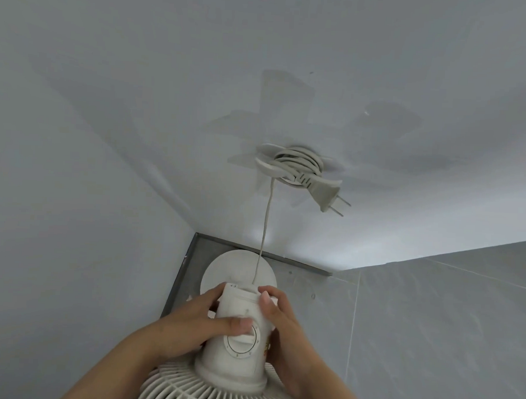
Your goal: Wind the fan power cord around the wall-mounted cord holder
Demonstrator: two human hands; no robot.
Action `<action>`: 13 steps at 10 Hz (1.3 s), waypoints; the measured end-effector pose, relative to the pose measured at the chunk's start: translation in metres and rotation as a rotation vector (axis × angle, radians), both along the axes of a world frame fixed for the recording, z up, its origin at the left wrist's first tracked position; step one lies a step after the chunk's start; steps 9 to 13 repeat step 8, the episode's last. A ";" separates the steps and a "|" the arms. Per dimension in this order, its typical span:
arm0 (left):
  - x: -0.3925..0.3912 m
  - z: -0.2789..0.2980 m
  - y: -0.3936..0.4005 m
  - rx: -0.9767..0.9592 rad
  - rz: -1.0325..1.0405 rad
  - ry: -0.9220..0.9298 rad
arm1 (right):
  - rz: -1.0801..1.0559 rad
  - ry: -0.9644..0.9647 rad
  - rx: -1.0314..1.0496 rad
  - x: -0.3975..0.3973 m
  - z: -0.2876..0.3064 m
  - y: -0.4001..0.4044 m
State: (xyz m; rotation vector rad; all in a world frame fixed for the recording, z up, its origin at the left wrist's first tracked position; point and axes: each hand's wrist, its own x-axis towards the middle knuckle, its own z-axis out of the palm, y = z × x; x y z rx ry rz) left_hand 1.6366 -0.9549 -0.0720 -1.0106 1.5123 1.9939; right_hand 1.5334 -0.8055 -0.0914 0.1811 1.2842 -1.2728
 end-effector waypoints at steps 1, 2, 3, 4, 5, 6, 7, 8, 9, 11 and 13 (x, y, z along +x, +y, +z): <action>-0.002 -0.005 0.000 0.003 -0.025 -0.018 | -0.005 0.027 0.001 -0.001 0.001 0.001; 0.000 -0.007 -0.004 0.043 -0.031 -0.033 | -0.021 0.026 0.012 0.003 0.006 -0.002; 0.005 -0.006 -0.008 0.075 -0.045 -0.026 | -0.014 0.017 0.022 0.009 0.010 -0.006; 0.011 -0.002 -0.009 0.097 -0.040 -0.010 | -0.012 -0.002 0.020 0.014 0.013 -0.008; 0.019 -0.001 -0.006 0.079 -0.016 0.002 | -0.044 0.029 -0.008 0.016 0.014 -0.009; 0.031 -0.007 -0.005 0.018 0.026 -0.002 | -0.047 0.136 -0.018 0.012 0.017 -0.013; 0.037 -0.009 -0.004 -0.044 0.096 -0.015 | 0.026 0.282 -0.002 0.003 0.025 -0.019; 0.034 0.005 -0.001 -0.152 0.136 0.023 | 0.077 0.434 0.068 -0.004 0.031 -0.019; 0.034 0.005 -0.001 -0.152 0.136 0.023 | 0.077 0.434 0.068 -0.004 0.031 -0.019; 0.034 0.005 -0.001 -0.152 0.136 0.023 | 0.077 0.434 0.068 -0.004 0.031 -0.019; 0.034 0.005 -0.001 -0.152 0.136 0.023 | 0.077 0.434 0.068 -0.004 0.031 -0.019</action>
